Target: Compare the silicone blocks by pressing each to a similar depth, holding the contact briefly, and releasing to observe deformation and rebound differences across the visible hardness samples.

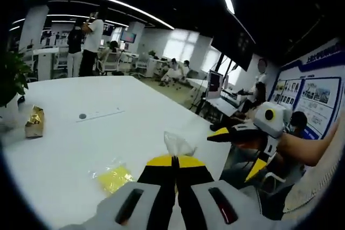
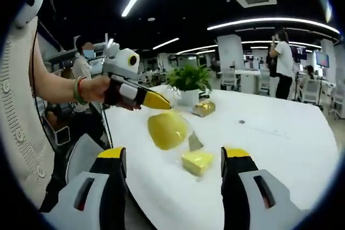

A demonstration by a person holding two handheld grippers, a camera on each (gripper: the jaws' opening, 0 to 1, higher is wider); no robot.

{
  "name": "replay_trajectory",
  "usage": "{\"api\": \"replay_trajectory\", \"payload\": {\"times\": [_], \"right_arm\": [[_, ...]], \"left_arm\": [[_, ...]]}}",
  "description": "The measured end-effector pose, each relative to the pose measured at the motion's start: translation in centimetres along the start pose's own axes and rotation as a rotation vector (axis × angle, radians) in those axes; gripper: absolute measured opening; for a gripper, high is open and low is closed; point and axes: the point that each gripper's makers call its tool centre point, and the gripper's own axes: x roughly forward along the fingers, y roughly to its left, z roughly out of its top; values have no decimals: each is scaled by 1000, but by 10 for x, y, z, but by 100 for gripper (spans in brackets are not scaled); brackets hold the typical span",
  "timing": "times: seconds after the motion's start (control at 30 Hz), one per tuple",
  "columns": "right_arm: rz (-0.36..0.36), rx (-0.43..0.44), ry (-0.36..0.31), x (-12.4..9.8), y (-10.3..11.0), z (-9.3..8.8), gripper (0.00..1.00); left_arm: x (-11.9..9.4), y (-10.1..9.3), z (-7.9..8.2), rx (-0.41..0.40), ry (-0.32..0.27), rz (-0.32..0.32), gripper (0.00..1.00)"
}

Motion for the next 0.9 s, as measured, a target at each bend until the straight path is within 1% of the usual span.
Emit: {"api": "replay_trajectory", "payload": {"times": [0.23,0.3,0.47,0.53,0.57,0.73,0.9], "right_arm": [[63,-38,62,31,-8,1,67],[93,-52,89,41,-8,0,66],[150,-87,128,63,-7,0,65],[180,-125,183,72,-6,-7,65],[196,-138,190,78,-5,-8,64],[257,-133,263,96,-2,-24,62],[296,-130,303,107,-1,-37,52]], "left_arm": [[1,2,-2,9,22,-13,0],[3,4,-2,16,29,-12,0],[8,7,-4,15,47,-19,0],[9,8,-4,20,51,-21,0],[10,9,-4,16,56,-27,0],[13,10,-4,19,65,-35,0],[16,12,-3,19,72,-45,0]]}}
